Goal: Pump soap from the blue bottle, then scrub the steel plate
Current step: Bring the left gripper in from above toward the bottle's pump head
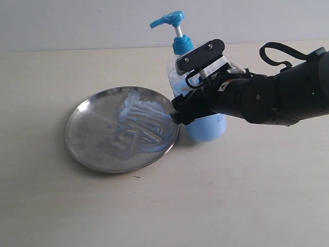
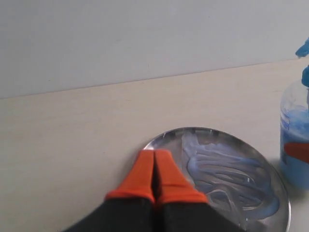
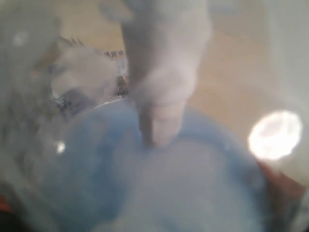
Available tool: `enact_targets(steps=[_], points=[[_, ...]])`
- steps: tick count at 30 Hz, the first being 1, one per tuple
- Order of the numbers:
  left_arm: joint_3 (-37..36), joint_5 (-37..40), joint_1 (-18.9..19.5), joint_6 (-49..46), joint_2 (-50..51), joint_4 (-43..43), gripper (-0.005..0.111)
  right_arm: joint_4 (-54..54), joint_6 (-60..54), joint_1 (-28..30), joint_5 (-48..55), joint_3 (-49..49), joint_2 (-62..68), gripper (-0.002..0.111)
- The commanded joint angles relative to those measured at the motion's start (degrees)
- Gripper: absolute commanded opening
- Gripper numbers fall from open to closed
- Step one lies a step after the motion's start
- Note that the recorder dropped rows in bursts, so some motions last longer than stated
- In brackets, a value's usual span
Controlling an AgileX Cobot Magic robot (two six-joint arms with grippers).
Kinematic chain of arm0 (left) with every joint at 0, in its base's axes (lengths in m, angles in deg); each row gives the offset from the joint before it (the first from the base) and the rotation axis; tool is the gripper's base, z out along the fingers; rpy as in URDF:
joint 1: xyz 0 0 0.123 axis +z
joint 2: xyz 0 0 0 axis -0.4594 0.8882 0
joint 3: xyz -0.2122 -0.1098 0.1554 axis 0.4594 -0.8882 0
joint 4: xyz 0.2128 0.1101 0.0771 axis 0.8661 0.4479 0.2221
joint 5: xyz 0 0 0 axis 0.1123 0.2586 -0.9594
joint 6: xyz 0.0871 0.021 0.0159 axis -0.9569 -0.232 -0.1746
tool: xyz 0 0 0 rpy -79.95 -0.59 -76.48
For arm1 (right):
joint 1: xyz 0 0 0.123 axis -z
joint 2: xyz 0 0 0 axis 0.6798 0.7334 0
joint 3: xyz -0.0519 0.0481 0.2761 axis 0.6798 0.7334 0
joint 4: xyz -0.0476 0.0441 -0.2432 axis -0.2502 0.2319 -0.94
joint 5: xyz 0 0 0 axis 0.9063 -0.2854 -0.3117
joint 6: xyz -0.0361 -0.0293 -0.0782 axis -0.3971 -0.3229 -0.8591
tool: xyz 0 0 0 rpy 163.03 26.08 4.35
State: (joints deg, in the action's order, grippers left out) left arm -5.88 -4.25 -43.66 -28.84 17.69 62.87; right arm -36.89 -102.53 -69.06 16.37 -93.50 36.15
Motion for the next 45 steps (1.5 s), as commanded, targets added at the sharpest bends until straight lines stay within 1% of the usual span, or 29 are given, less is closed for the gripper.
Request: enact_targets(steps=[1,4,5,10,12,15,19,25,27,30,32,35,37,42,45], points=[[1.77,-0.14,-2.23,-2.25,2.18,-0.42,0.0,-1.21,-0.19,0.17,-3.76,-1.56,-0.56,0.0],[3.61,-0.14,-4.32,-5.17,4.77,-0.42,0.0,-1.21,-0.19,0.17,-3.76,-1.56,-0.56,0.0],[4.92,-0.14,-4.96,-5.78,7.2,-0.24,0.0,-1.21,-0.19,0.17,-3.76,-1.56,-0.56,0.0],[8.87,0.57,-5.05,-7.06,15.24,-0.24,0.0,-1.2,-0.19,0.17,-2.76,-1.56,-0.56,0.0],[11.78,1.35,-5.05,-7.06,19.04,-1.09,0.0,-1.31,-0.19,0.17,-2.71,-1.56,-0.56,0.0],[14.52,1.35,-5.05,-7.06,22.15,-1.74,0.0,-1.95,-0.19,0.17,-2.44,-1.56,-0.56,0.0],[16.82,2.04,-5.05,-10.7,27.34,-1.74,0.0,-3.23,-0.19,0.17,-1.87,-1.56,-0.56,0.0],[24.35,9.49,-5.05,-16.29,35.39,-2.01,0.0,-3.91,-0.19,0.17,-1.1,-1.56,-0.56,0.0],[26.07,10.63,-5.05,-18.05,37.19,-2.14,0.0,-4.08,-0.19,0.17,-0.69,-1.56,-0.56,0.0],[29.28,13.6,-5.05,-21.81,39.52,-3.97,0.0,-4.08,-0.19,0.17,-0.28,-1.56,-0.56,0.0],[31.1,15.1,-5.05,-25.74,41.03,-7.1,0.0,-4.08,-0.19,0.17,-0.28,-1.56,-0.56,0.0],[33.14,14.89,-5.05,-30.29,43.29,-11.31,0.0,-4.08,-0.19,0.17,-0.17,-1.56,-0.56,0.0],[34.76,14.45,-5.05,-32.53,45.05,-12.53,0.0,-4.08,-0.19,0.17,-0.17,-1.56,-0.56,0.0],[35.76,9.62,-5.05,-32.53,47.05,-12.53,0.0,-4.19,-0.19,0.17,0.06,-1.56,-0.56,0.0],[35.76,9.23,-5.05,-32.25,47.05,-12.85,0.0,-4.21,-0.7,0.17,0.05,-1.56,-0.56,0.0]])
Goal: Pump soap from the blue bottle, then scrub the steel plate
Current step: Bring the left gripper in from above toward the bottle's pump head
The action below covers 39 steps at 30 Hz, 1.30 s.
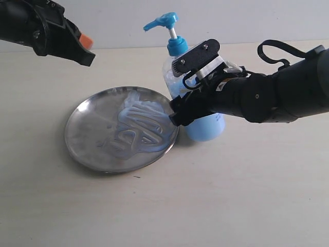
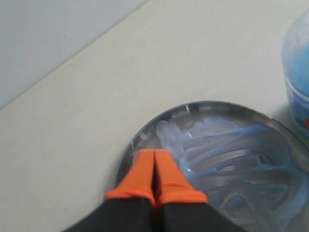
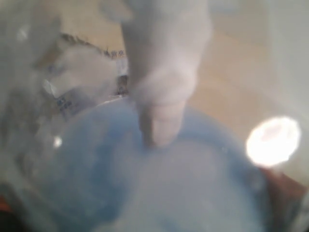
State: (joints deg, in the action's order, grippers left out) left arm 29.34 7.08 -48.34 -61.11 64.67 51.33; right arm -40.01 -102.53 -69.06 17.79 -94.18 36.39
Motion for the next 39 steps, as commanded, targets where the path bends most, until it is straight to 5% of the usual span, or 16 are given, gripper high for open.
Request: enact_targets(steps=[1,27,39], points=[[0.54,-2.1,-0.37,0.02,0.07,-1.77,0.0,-1.2,-0.85,0.17,-1.37,-0.88,-0.8,0.0],[0.54,-0.32,-0.37,0.16,0.07,-4.22,0.0,-1.36,-8.08,0.17,0.07,-4.23,2.23,0.0],[0.54,-0.17,-0.37,0.16,0.07,-13.41,0.0,-1.5,-8.08,0.17,1.18,-4.23,2.68,0.0]])
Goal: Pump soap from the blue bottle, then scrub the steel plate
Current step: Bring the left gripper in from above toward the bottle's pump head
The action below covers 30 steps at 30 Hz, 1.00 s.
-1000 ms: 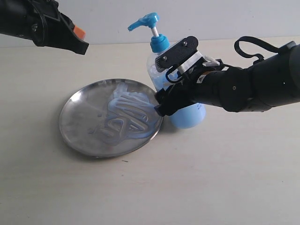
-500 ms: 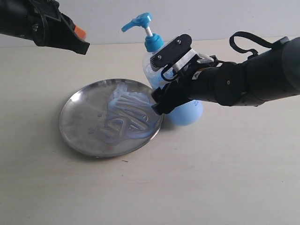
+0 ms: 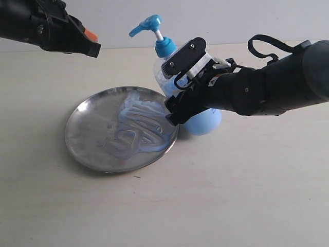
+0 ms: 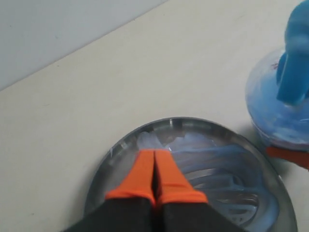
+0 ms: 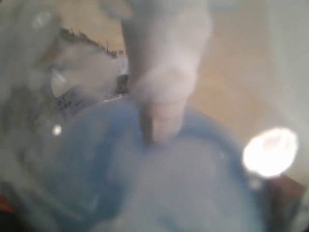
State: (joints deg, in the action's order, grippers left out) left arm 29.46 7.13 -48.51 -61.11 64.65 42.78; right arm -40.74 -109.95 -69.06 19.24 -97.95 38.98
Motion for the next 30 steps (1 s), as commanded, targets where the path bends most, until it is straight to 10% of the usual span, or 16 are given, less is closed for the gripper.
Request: enact_targets(steps=[1,30], points=[[0.42,-0.23,-0.2,0.16,0.09,-6.4,0.0,-0.78,-0.66,0.17,-0.27,-0.46,0.09,0.0],[6.41,11.65,-2.4,-4.3,0.09,-18.06,0.0,4.3,-0.79,-2.19,3.1,-0.46,0.09,0.0]])
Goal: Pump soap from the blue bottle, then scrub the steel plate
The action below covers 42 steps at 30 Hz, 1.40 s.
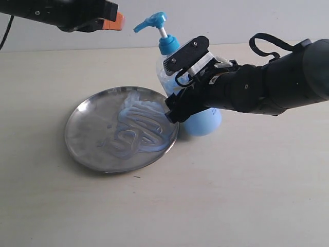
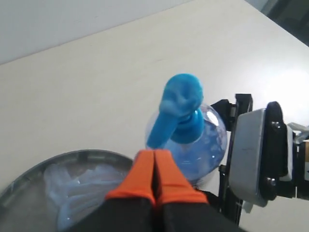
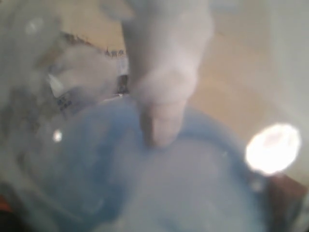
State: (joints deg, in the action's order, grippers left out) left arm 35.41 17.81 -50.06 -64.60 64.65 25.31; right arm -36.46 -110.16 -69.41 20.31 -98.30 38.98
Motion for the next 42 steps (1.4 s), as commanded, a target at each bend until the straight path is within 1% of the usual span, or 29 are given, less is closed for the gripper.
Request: enact_targets(steps=[1,4,5,10,22,24,27,30,34,42], points=[[0.46,1.16,-0.85,-0.82,0.09,-0.59,0.0,0.31,-0.58,-2.36,1.3,-0.11,0.09,0.0],[0.46,1.61,-0.85,-0.82,0.09,-0.47,0.0,4.43,-1.4,-2.76,0.17,-0.11,0.09,0.0],[0.46,2.31,-0.85,-0.82,0.09,-0.32,0.0,10.04,-6.0,-2.76,0.06,-0.11,0.09,0.0],[0.46,2.71,-0.85,-0.82,0.09,-0.32,0.0,24.96,-21.74,-2.76,-2.18,-0.11,0.09,0.0],[0.46,3.85,-0.85,-0.82,0.09,-0.76,0.0,25.17,-22.01,-2.76,4.79,-0.11,0.09,0.0],[0.46,3.85,-1.69,-1.38,0.09,-0.74,0.0,25.17,-22.01,-2.76,5.53,-0.11,0.09,0.0],[0.46,1.57,-3.24,-2.59,0.25,-0.32,0.0,25.17,-22.01,-2.76,5.53,-0.11,0.09,0.0],[0.46,1.57,-3.23,-2.59,2.03,-0.16,0.0,25.17,-22.01,-2.76,5.65,-0.11,0.09,0.0],[0.46,-1.08,-3.23,-2.85,4.1,-0.16,0.0,25.17,-22.01,-2.76,6.2,-0.11,0.09,0.0],[0.46,-5.22,-3.23,-4.37,4.84,-0.16,0.0,25.17,-22.01,-2.76,6.29,-0.11,0.09,0.0]])
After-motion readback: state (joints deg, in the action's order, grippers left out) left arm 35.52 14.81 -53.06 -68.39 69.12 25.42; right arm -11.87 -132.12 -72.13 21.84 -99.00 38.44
